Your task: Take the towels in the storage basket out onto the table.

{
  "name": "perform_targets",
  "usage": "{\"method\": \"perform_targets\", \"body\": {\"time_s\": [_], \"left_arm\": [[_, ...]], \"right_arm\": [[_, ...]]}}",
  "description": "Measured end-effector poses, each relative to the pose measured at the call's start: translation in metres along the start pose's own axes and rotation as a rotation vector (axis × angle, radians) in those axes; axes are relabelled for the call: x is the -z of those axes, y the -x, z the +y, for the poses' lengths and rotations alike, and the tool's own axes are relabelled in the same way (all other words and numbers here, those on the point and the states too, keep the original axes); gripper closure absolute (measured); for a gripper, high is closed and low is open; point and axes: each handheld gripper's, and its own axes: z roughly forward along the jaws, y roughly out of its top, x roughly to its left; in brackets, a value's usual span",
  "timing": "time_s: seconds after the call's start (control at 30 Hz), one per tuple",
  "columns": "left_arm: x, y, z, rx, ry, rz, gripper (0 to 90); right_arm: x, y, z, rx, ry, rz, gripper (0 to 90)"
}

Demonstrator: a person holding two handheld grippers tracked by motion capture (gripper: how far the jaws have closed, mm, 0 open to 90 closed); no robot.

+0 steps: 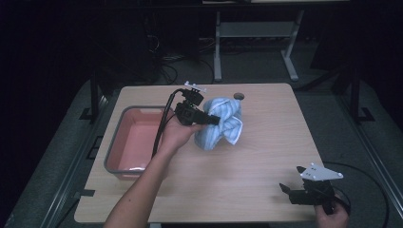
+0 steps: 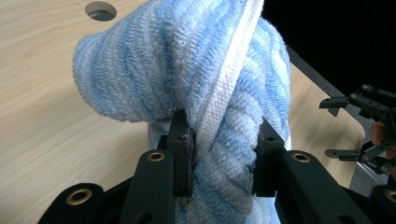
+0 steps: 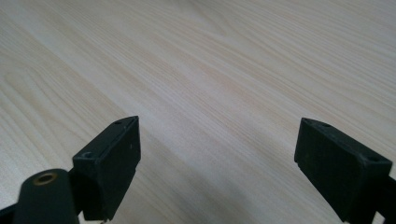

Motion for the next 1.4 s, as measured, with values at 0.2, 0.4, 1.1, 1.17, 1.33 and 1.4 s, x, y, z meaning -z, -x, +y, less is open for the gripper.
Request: {"method": "perform_targets", "body": {"time_s": [0.2, 0.4, 1.1, 1.17, 1.33, 1.4], "left_arm": [[-0.008, 0.001, 0.001, -0.001, -0.011, -0.008, 66.9], [-0.018, 0.004, 0.003, 0.002, -0.015, -0.019, 66.9], [-0.060, 0.013, 0.004, 0.004, -0.066, -0.044, 66.8], [-0.065, 0.013, 0.003, 0.001, -0.075, -0.044, 66.7], [-0.078, 0.011, -0.002, 0.037, -0.085, -0.045, 66.4], [-0.084, 0.009, -0.006, 0.041, -0.097, -0.043, 66.3]], "right_arm": [[0.001, -0.001, 0.000, -0.006, -0.003, 0.000, 13.9], [0.000, -0.003, 0.002, 0.002, -0.004, 0.000, 13.9], [0.001, -0.003, 0.002, 0.000, 0.002, -0.003, 13.9], [0.001, -0.003, 0.002, 0.004, 0.007, -0.002, 13.9], [0.001, -0.003, 0.002, 0.002, 0.002, -0.001, 13.9], [0.001, -0.003, 0.002, 0.001, 0.002, -0.002, 13.9]]}}
